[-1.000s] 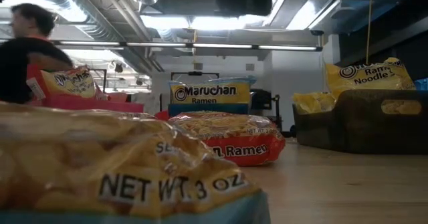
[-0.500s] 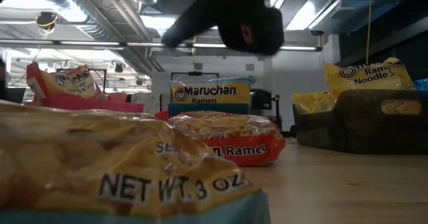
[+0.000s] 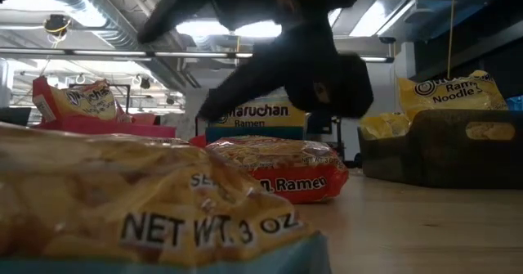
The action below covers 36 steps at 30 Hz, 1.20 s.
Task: Sort Maruchan noodles
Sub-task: Put the blue noodle pack into the blue bin
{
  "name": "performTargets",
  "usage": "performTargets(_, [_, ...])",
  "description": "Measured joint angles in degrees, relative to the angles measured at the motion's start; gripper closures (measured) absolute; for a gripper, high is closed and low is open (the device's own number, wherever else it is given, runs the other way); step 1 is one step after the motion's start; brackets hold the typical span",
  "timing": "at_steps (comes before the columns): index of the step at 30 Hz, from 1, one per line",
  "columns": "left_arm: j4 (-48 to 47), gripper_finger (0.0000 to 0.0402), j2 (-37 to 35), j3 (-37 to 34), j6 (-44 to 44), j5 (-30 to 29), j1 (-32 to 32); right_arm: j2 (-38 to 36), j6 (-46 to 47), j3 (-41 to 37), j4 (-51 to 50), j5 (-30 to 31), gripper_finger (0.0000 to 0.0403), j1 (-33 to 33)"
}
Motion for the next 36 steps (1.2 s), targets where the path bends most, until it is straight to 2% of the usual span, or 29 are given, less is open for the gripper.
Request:
performTargets(8, [-0.2,0.0355,0.0,0.0,0.0,2.5,0.0,5.8,7.2,0.3,8.9,-4.7,0.022,0.3])
performTargets(13, [-0.2,0.0355,0.0,0.0,0.2,2.6,0.0,5.8,8.2,0.2,9.1,-5.8,0.0218,0.2])
performTargets(20, [-0.2,0.0355,0.0,0.0,0.4,2.7,0.0,4.7,5.2,1.7,8.2,-5.2,0.0226,-1.7])
performTargets(28, [-0.2,0.0355,0.0,0.0,0.4,2.8,0.0,4.5,6.7,2.5,7.1,-5.7,0.0227,-3.5])
performTargets(36, [-0.2,0.0355,0.0,0.0,0.4,2.8,0.0,4.5,11.0,2.5,-1.4,-10.7,0.0227,-2.6])
